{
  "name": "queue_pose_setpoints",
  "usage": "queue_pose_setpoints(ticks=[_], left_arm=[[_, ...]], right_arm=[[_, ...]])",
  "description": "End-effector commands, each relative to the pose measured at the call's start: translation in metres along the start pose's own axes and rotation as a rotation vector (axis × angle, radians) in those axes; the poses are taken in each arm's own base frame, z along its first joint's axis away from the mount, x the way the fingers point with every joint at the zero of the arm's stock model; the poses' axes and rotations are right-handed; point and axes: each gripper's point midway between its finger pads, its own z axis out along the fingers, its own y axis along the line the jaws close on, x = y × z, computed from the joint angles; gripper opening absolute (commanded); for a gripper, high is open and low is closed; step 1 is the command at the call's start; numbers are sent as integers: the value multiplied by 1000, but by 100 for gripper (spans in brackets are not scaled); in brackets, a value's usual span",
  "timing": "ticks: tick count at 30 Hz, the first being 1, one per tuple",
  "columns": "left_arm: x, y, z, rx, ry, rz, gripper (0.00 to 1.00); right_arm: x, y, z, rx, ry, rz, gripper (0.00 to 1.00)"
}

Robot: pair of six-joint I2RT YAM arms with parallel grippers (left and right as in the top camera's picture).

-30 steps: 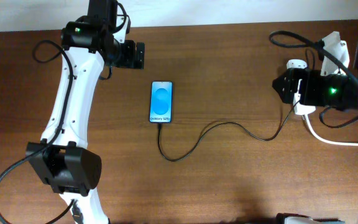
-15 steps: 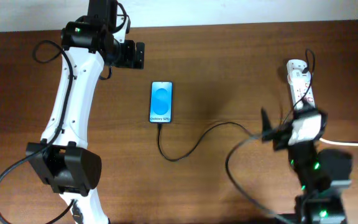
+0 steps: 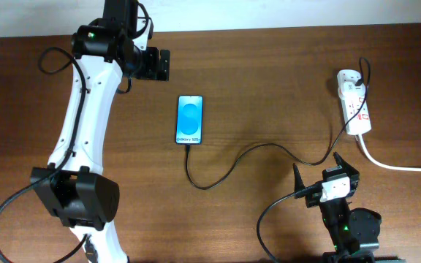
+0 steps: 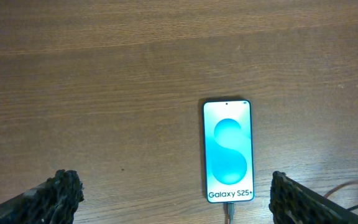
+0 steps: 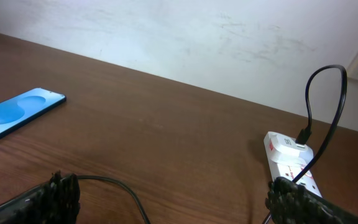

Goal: Plug charger to phone and switch on socket

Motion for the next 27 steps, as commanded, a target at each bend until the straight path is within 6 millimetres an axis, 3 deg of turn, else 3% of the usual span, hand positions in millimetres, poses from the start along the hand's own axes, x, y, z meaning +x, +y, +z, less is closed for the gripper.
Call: queue_pose_setpoints(ticks=[1, 7, 10, 11, 13, 17, 21, 24, 27], left_arm=[[-3, 1, -6, -4, -19, 0, 99], [-4, 5, -4, -10, -20, -4, 99], [-23, 3, -18, 24, -239, -2, 99], [-17, 7, -25, 28, -333, -4, 99], [6, 15, -30, 42, -446, 52, 99], [84, 46, -34, -22, -694, 16, 99], [164, 55, -48, -95, -897, 44, 99], [197, 57, -65, -210, -1025, 140, 99], [216, 58, -57, -228, -1053, 134, 99]], right_arm=[[2, 1, 0, 0, 2, 7, 98], [2, 1, 0, 0, 2, 7, 98], [2, 1, 0, 0, 2, 7, 98], [2, 1, 0, 0, 2, 7, 98], [2, 1, 0, 0, 2, 7, 98], [2, 1, 0, 0, 2, 7, 98], [2, 1, 0, 0, 2, 7, 98], [2, 1, 0, 0, 2, 7, 98], [2, 1, 0, 0, 2, 7, 98]])
